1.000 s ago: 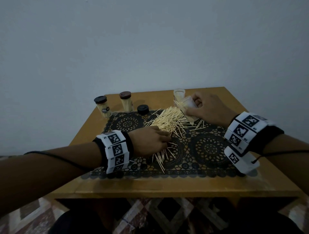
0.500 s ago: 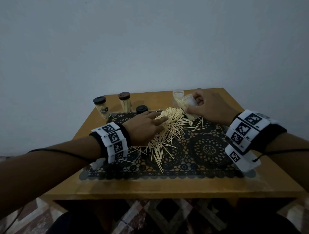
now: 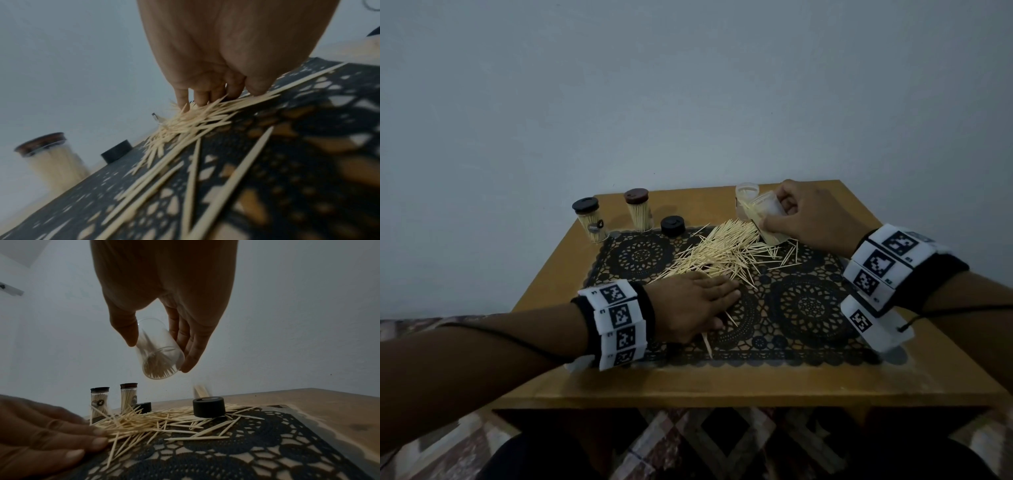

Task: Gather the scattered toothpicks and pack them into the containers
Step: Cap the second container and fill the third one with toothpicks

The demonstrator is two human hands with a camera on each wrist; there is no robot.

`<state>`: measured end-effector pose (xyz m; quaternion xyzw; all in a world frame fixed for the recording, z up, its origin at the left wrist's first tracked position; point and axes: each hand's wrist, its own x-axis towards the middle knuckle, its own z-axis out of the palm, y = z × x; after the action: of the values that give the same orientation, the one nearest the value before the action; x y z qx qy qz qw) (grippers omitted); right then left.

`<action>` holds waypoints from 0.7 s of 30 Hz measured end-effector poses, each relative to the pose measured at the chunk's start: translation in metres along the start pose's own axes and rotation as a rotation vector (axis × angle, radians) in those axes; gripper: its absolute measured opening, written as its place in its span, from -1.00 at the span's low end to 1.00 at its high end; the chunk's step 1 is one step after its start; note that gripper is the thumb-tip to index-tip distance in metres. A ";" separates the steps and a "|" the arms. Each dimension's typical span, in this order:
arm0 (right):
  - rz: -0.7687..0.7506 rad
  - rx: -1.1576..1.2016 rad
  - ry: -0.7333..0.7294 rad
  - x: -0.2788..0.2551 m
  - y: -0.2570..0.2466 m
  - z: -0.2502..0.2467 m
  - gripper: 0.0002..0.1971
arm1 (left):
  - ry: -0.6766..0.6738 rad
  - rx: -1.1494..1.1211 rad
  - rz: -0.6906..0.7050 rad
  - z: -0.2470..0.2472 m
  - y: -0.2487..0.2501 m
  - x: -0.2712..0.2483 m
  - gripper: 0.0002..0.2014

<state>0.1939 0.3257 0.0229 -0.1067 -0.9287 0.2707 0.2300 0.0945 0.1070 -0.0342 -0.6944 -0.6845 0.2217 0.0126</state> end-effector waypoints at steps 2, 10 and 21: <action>0.001 -0.002 0.002 0.000 0.000 -0.001 -0.59 | -0.007 0.039 -0.019 0.002 -0.010 -0.001 -0.41; 0.006 -0.025 -0.036 0.000 0.003 0.001 -0.60 | -0.081 0.165 -0.094 0.001 -0.033 -0.001 -0.45; -0.018 -0.048 -0.083 0.000 0.009 0.013 -0.60 | 0.028 -0.076 0.250 -0.009 0.029 -0.031 -0.33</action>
<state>0.1884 0.3273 0.0081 -0.0925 -0.9446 0.2502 0.1913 0.1256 0.0777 -0.0261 -0.7773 -0.6003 0.1854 -0.0319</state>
